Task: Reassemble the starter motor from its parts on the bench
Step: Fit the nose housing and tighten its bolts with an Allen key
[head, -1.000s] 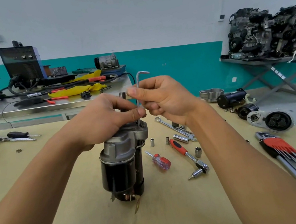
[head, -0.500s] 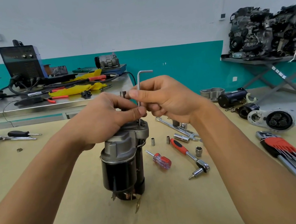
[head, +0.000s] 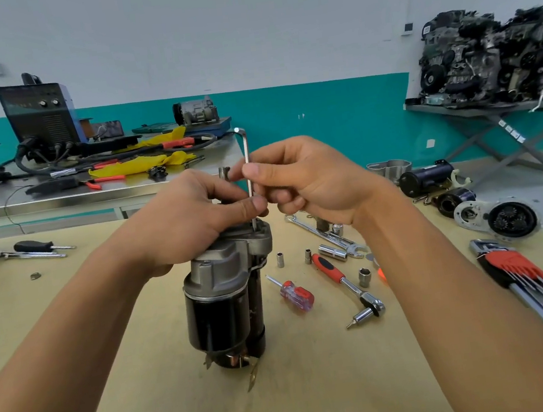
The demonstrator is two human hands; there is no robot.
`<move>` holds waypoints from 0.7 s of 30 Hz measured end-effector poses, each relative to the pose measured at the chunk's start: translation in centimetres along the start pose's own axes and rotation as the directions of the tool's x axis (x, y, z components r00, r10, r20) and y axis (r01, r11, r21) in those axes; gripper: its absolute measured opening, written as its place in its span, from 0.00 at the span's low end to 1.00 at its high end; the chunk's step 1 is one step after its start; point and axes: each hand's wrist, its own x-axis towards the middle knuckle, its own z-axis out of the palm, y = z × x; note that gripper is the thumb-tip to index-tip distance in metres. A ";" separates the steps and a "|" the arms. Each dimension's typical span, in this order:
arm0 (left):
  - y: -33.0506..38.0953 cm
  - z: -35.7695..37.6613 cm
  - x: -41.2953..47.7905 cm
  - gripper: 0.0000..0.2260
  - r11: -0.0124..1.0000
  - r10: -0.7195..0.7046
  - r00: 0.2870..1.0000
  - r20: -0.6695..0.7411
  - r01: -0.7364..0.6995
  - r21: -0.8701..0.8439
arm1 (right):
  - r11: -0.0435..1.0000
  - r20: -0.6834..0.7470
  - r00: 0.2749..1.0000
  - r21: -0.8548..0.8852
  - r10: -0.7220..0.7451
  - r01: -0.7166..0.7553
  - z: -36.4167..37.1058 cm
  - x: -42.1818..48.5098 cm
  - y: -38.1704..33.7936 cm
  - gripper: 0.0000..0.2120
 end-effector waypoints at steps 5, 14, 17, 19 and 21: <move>0.1 0.0 0.0 0.17 1.000 -0.010 1.000 0.009 0.010 0.003 | 0.997 -0.167 0.985 -0.065 -0.054 0.044 0.8 0.2 0.0 0.14; 0.1 0.0 0.1 0.16 1.000 -0.023 1.000 0.006 0.023 0.011 | 1.000 -0.040 0.999 0.005 0.019 -0.019 -0.1 -0.1 -0.2 0.06; 0.0 0.0 0.1 0.17 1.000 -0.022 1.000 0.012 0.022 0.020 | 0.998 -0.102 0.995 -0.062 -0.020 0.014 0.3 -0.1 -0.3 0.08; 0.0 0.0 0.1 0.17 0.999 -0.017 1.000 0.007 0.017 0.029 | 0.993 -0.201 0.978 -0.112 -0.047 0.025 0.7 0.2 -0.1 0.14; -0.1 0.0 0.2 0.16 0.999 -0.012 1.000 -0.004 0.012 0.031 | 0.991 -0.254 0.965 -0.134 -0.059 0.026 0.8 0.5 0.2 0.16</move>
